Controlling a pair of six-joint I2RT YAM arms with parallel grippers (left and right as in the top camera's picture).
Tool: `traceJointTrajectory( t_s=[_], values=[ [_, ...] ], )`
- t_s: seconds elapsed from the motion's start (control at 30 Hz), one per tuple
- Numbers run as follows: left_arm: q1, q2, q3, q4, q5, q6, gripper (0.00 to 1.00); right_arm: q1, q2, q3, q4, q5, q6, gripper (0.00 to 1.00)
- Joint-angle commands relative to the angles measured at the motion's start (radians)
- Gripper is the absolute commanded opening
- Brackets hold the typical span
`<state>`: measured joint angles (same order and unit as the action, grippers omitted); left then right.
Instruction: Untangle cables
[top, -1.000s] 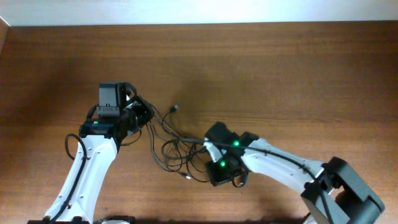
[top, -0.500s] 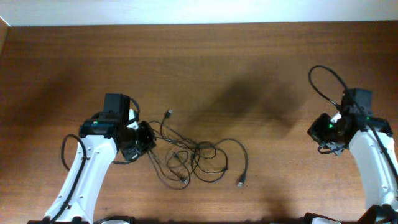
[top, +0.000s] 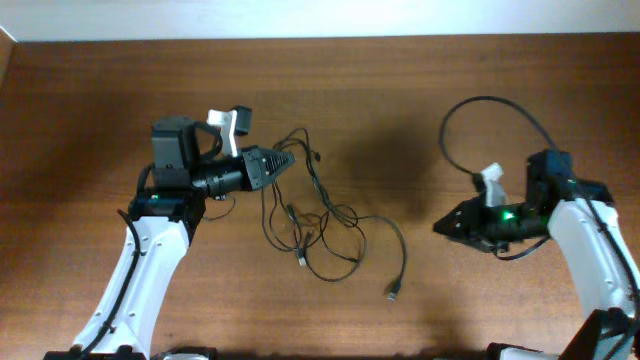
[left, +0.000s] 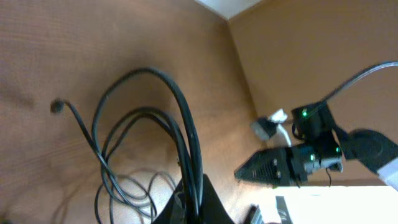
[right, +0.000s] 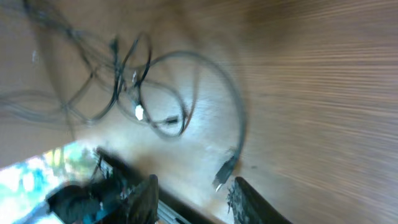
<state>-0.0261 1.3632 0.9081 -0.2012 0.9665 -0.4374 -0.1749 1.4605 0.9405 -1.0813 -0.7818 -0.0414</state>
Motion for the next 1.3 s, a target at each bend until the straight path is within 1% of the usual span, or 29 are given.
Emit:
traceJointTrajectory(
  t_s=[0.0, 0.03, 0.07, 0.1, 0.13, 0.2, 0.27, 0.3, 0.37, 0.4, 0.47, 0.5, 0.53, 0.57, 0.6, 0.63, 0.67, 0.77, 0.8, 0.83, 0.87, 0.9, 0.93, 0.97, 1.0, 1.07, 1.17, 1.2, 1.27],
  values=[
    [0.000, -0.004, 0.009, 0.040, 0.046, 0.005, 0.00, 0.131, 0.000, 0.007, 0.012, -0.103, -0.075, 0.39],
    [0.000, -0.004, 0.009, 0.041, 0.100, 0.004, 0.00, 0.185, 0.000, 0.007, 0.060, -0.121, -0.074, 0.60],
    [0.000, -0.004, 0.009, 0.040, 0.160, -0.024, 0.03, 0.245, 0.000, 0.007, 0.136, -0.130, -0.038, 0.72],
    [0.000, -0.004, 0.009, 0.040, 0.183, -0.089, 0.11, 0.295, 0.000, 0.007, 0.204, -0.123, -0.010, 0.73],
    [0.000, -0.004, 0.009, 0.040, 0.202, -0.180, 0.11, 0.342, 0.000, 0.007, 0.277, -0.089, -0.011, 0.81],
    [0.000, -0.004, 0.009, 0.040, 0.227, -0.229, 0.00, 0.404, 0.000, 0.007, 0.376, -0.011, -0.011, 0.90],
    [0.000, -0.004, 0.009, 0.040, 0.234, -0.259, 0.00, 0.488, 0.001, 0.007, 0.508, 0.074, -0.010, 0.91],
    [0.000, -0.004, 0.009, 0.041, 0.234, -0.303, 0.00, 0.531, 0.002, 0.007, 0.553, 0.092, -0.010, 0.91],
    [0.000, -0.004, 0.009, 0.041, 0.230, -0.311, 0.00, 0.607, 0.008, 0.007, 0.613, 0.101, -0.010, 0.91],
    [0.000, -0.004, 0.009, 0.041, 0.230, -0.311, 0.00, 0.655, 0.023, 0.007, 0.637, 0.160, -0.010, 0.84],
    [0.000, -0.004, 0.009, 0.040, 0.235, -0.312, 0.00, 0.716, 0.080, 0.007, 0.658, 0.236, -0.002, 0.84],
    [0.000, -0.004, 0.009, 0.040, 0.235, -0.336, 0.00, 0.732, 0.120, 0.007, 0.668, 0.264, -0.002, 0.75],
    [0.000, -0.004, 0.009, 0.040, 0.234, -0.352, 0.00, 0.737, 0.167, 0.007, 0.699, 0.266, 0.042, 0.68],
    [0.000, -0.004, 0.009, 0.040, 0.235, -0.356, 0.00, 0.737, 0.206, 0.007, 0.733, 0.267, 0.092, 0.68],
    [0.000, -0.004, 0.009, 0.040, 0.235, -0.363, 0.00, 0.737, 0.243, 0.007, 0.755, 0.267, 0.135, 0.59],
    [0.000, -0.004, 0.009, 0.040, 0.235, -0.362, 0.00, 0.737, 0.267, 0.007, 0.756, 0.266, 0.178, 0.37],
    [0.000, -0.004, 0.009, 0.040, 0.232, -0.362, 0.00, 0.737, 0.278, 0.007, 0.734, 0.266, 0.216, 0.05],
    [0.000, -0.004, 0.009, 0.035, 0.110, -0.354, 0.00, 0.735, 0.207, 0.008, 0.684, 0.144, 0.260, 0.04],
    [0.000, -0.004, 0.009, 0.011, 0.022, -0.338, 0.00, 0.735, 0.140, 0.008, 0.624, 0.119, 0.259, 0.04],
    [0.000, -0.004, 0.009, -0.027, -0.086, -0.297, 0.00, 0.735, 0.067, 0.008, 0.557, 0.120, 0.254, 0.04],
    [0.000, -0.004, 0.009, -0.090, -0.236, -0.264, 0.00, 0.735, -0.004, 0.008, 0.510, 0.119, 0.230, 0.04],
    [0.000, -0.004, 0.009, -0.161, -0.392, -0.265, 0.00, 0.735, -0.084, 0.008, 0.469, 0.119, 0.229, 0.04],
    [0.000, -0.004, 0.009, -0.262, -0.600, -0.265, 0.00, 0.735, -0.227, 0.008, 0.423, 0.120, 0.229, 0.04],
    [0.000, -0.004, 0.009, -0.307, -0.656, -0.265, 0.00, 0.735, -0.291, 0.008, 0.423, 0.126, 0.229, 0.04],
    [0.000, -0.004, 0.009, -0.360, -0.668, -0.265, 0.00, 0.735, -0.369, 0.008, 0.435, 0.167, 0.230, 0.04],
    [0.000, -0.004, 0.009, -0.443, -0.668, -0.265, 0.00, 0.735, -0.507, 0.008, 0.457, 0.363, 0.246, 0.04],
    [0.000, -0.004, 0.009, -0.542, -0.689, -0.264, 0.00, 0.735, -0.602, 0.008, 0.453, 0.758, 0.445, 0.04],
    [0.000, -0.004, 0.009, -0.557, -0.691, -0.265, 0.00, 0.735, -0.610, 0.008, 0.429, 0.974, 0.523, 0.04],
    [0.000, -0.004, 0.009, -0.603, -0.691, -0.265, 0.00, 0.735, -0.595, 0.008, 0.344, 1.268, 0.689, 0.04]
  ],
)
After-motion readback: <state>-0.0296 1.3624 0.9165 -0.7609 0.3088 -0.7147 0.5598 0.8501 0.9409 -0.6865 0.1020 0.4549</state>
